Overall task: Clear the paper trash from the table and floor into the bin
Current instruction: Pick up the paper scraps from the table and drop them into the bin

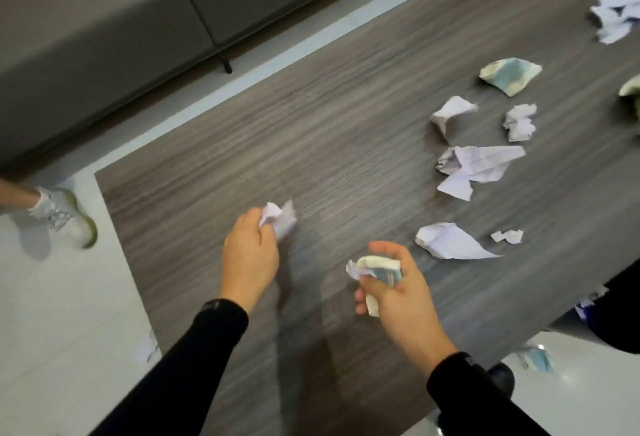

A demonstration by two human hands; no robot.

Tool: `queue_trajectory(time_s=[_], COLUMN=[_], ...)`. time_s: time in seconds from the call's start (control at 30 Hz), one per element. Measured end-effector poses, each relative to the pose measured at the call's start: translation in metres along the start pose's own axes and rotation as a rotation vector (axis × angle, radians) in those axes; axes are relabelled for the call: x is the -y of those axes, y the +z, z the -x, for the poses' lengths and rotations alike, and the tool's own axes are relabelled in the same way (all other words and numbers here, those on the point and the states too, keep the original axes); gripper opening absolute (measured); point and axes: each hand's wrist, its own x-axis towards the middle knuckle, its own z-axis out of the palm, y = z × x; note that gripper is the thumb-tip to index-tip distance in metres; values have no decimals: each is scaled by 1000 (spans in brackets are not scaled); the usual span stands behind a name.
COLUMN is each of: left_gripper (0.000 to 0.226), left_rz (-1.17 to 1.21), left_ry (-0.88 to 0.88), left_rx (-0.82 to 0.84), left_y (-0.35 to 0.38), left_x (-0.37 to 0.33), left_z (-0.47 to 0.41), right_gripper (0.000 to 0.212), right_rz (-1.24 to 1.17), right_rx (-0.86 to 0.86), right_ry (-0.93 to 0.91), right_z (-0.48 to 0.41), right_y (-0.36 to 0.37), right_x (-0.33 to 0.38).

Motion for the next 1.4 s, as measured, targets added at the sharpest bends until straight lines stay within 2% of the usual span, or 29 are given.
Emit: queue_trajectory(time_s=[0.07,0.17,0.27,0.33,0.4,0.5,0.67,0.77,0.93,1.0,1.03,1.1,1.13,1.23,1.33,1.4], left_gripper=[26,20,8,8,10,11,28,29,36,47,45,18,13,12,14,17], left_rz=[122,222,245,190,172,137,75,83,37,92,105,94,66,30,138,221], left_ry=[39,102,149,180,137,65,-141,-338,-446,-534,-565,-563,-520,-351,-272,-254], left_rx=[35,165,372,520,666,801,1068,1084,1023,1039,1038,1011,995,963,894,895], left_y=[11,42,84,118,154,216,333,395,470,487,493,495,491,470,440,422], left_x=[-40,-102,-162,-200,-235,-280,-324,-325,-306,-302,-302,-303,-303,-300,-307,-316], left_z=[21,45,67,83,101,127,176,196,201,200,198,195,192,180,160,147], right_gripper=[34,33,27,27,29,26,16,17,39,39,35,28,32,41,26,23], right_rz=[-110,-198,-224,-253,-316,-418,-452,-379,-313,-339,-350,-295,-252,-174,-262,-333], right_rx=[-63,-157,-279,-402,-523,-652,-798,-805,-752,-743,-752,-762,-746,-662,-539,-484], right_ry=[-3,-40,-87,-105,-94,-46,173,271,385,414,413,415,414,361,275,207], right_z=[-2,-5,-4,-1,2,7,4,-15,-49,-56,-58,-58,-57,-56,-59,-60], right_y=[-15,-54,-111,-158,-212,-298,-423,-471,-513,-522,-527,-533,-533,-520,-490,-466], right_x=[16,38,57,66,74,73,36,9,-22,-28,-29,-30,-28,-8,29,57])
